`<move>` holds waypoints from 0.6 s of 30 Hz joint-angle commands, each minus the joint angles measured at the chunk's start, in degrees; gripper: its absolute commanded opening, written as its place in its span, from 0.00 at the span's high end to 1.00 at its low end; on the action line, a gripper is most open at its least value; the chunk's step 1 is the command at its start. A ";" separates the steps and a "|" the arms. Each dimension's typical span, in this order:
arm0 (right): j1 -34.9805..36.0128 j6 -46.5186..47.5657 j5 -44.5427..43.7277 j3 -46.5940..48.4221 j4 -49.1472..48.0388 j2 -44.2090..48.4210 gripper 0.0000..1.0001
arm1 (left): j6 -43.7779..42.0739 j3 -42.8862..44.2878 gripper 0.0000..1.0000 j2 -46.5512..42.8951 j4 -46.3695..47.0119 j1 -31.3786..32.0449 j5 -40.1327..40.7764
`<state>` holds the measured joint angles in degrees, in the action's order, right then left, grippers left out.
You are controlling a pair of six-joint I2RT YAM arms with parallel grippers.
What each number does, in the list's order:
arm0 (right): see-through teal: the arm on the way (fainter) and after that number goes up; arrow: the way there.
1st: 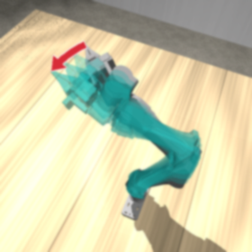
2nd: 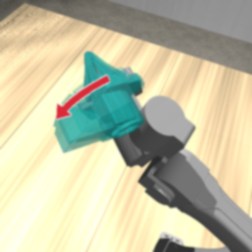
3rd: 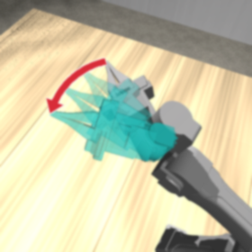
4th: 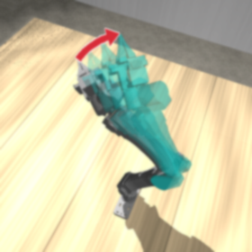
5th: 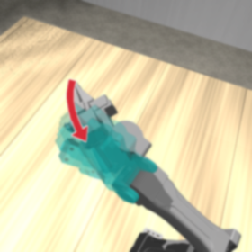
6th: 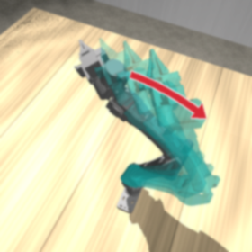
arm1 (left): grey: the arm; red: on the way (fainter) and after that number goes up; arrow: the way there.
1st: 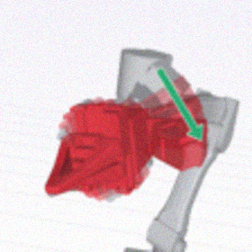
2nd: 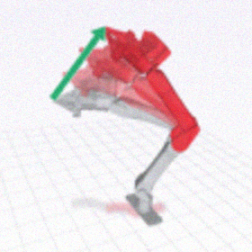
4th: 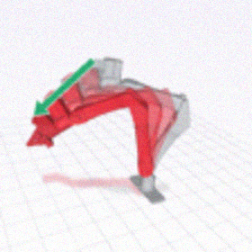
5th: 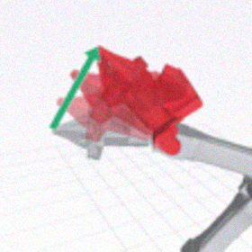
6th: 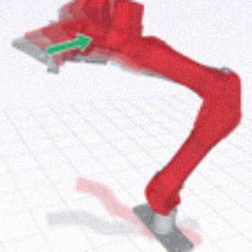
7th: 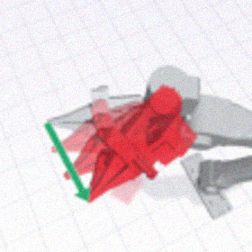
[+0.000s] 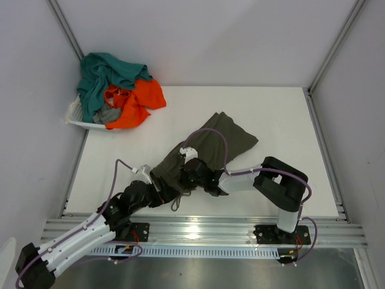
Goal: Fold and stack the shorts
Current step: Fold the shorts
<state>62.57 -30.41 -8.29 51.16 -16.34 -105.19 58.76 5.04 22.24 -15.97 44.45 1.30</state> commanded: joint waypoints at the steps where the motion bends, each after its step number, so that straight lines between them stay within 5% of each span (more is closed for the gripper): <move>1: 0.80 0.27 1.96 1.49 0.52 -1.51 1.00 | 1.62 -7.06 0.02 7.80 4.44 -0.15 0.02; 7: 1.85 0.62 1.97 1.84 0.78 -0.90 1.00 | 4.16 -8.02 0.05 18.28 15.50 -0.24 -0.86; 18: 1.59 -1.93 6.18 -3.95 -4.49 -0.11 1.00 | 6.36 -10.92 0.07 8.62 12.35 -1.82 6.86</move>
<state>62.78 -30.63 -6.66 49.78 -19.53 -105.43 63.20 3.86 33.36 -2.09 43.68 3.11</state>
